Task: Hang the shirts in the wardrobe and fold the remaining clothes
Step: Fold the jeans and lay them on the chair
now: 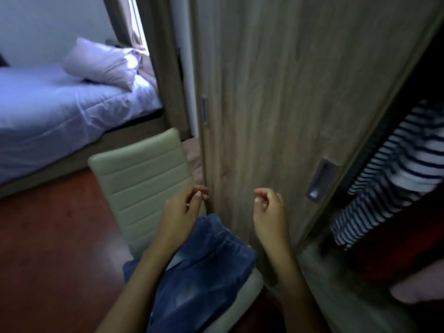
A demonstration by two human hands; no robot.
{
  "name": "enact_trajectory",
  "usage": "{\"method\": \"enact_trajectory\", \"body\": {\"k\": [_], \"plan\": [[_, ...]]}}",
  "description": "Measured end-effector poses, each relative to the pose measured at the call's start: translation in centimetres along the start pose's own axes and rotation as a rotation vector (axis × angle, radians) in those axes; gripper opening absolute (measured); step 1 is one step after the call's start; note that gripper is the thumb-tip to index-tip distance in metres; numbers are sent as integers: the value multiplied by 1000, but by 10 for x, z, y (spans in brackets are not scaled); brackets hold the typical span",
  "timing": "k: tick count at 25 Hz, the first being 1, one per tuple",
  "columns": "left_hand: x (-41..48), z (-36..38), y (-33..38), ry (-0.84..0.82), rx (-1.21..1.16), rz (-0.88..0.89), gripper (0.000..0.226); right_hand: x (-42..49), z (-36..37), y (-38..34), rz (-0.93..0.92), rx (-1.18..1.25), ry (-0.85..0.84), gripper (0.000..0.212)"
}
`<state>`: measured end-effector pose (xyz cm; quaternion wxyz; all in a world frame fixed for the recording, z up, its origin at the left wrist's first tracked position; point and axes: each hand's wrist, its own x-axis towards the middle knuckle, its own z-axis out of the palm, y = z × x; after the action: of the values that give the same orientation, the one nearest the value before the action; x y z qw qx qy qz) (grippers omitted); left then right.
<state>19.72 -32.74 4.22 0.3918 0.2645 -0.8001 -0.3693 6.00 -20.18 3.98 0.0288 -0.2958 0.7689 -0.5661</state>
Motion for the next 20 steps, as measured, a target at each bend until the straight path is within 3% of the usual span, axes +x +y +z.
{"method": "enact_trajectory", "body": {"k": [6,9,14,20], "plan": [[-23,0,-99,-82,106,-289,27,-5,90,90,163,-118,-300,19],[-16,16,-155,-142,175,-389,21,5,125,143,356,-159,-406,20],[9,55,-245,-215,334,-556,19,30,165,234,749,-173,-415,21],[22,87,-347,-354,571,-724,40,21,206,336,1048,-214,-462,50]]}}
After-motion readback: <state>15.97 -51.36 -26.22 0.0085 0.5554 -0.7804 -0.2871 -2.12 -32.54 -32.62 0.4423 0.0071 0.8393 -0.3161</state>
